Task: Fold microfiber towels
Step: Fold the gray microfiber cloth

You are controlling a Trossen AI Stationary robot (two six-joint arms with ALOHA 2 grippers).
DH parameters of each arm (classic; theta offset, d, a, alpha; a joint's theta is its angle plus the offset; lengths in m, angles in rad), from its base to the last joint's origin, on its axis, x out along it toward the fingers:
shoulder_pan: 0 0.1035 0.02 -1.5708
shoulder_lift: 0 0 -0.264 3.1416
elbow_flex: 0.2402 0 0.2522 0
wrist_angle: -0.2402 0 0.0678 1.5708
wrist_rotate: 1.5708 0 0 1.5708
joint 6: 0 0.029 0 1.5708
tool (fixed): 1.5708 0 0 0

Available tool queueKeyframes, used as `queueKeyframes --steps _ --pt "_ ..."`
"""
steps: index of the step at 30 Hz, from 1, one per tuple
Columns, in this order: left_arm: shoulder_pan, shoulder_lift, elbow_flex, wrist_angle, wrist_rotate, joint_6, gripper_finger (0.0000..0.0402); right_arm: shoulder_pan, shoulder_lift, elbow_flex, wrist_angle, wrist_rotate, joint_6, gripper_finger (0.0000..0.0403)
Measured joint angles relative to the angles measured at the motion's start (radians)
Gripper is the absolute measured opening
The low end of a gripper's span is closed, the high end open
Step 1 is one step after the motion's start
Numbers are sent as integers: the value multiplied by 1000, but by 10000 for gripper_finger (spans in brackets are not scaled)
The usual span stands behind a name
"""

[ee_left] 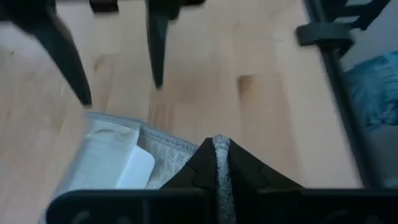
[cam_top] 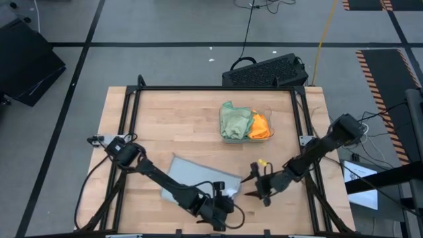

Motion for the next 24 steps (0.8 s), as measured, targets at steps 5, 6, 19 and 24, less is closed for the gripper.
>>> queueKeyframes --steps 5,6,19,24 --pt "-20 -14 0 -59 -11 -28 9 -31 114 91 -11 -39 -103 261" --pt "-23 -16 0 -66 -15 -37 8 -32 132 103 -15 -41 -124 261" --pt "-47 -19 0 -93 -46 -69 11 -35 213 120 -49 4 -129 199" --pt "-56 -19 0 -102 -47 -72 18 -51 210 120 -60 13 -180 152"
